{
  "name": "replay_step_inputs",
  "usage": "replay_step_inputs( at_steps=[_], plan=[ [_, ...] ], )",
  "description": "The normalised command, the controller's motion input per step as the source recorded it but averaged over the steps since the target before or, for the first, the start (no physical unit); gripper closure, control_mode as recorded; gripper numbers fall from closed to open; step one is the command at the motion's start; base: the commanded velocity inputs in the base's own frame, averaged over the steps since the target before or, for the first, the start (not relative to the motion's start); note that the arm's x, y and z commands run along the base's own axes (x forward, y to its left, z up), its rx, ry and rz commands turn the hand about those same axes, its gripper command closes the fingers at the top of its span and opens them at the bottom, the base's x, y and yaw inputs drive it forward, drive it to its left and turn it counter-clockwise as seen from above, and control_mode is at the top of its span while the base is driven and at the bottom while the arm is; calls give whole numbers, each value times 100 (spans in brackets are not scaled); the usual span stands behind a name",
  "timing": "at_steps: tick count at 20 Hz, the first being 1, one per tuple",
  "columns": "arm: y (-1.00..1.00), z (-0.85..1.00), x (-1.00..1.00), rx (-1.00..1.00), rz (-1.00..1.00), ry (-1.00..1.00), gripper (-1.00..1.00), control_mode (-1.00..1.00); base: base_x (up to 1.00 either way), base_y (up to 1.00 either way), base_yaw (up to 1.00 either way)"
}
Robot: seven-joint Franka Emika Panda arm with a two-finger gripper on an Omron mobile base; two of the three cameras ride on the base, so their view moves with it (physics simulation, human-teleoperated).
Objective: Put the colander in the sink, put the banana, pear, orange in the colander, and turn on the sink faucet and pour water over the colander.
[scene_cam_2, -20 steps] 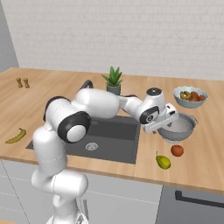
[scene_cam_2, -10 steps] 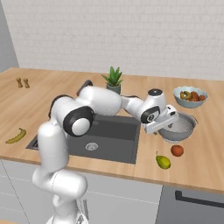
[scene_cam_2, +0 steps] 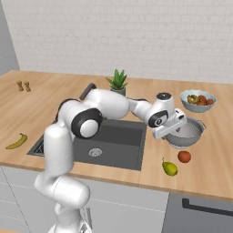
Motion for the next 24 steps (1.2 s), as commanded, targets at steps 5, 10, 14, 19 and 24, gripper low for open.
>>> replay_step_inputs(
  at_steps=[5, 10, 14, 19, 24],
  plan=[
    [-4, -21, 17, 0, 5, 0, -100, -100, 0, 0, 0],
    [0, -29, 0, 0, 1, 1, 100, -100, 0, 0, 0],
    [-3, -12, -5, 0, 0, 0, 100, -100, 0, 0, 0],
    [2, 17, -6, 0, 8, 2, 100, -100, 0, 0, 0],
    [15, 66, -38, -5, 16, -1, 100, -100, 0, 0, 0]
  ],
)
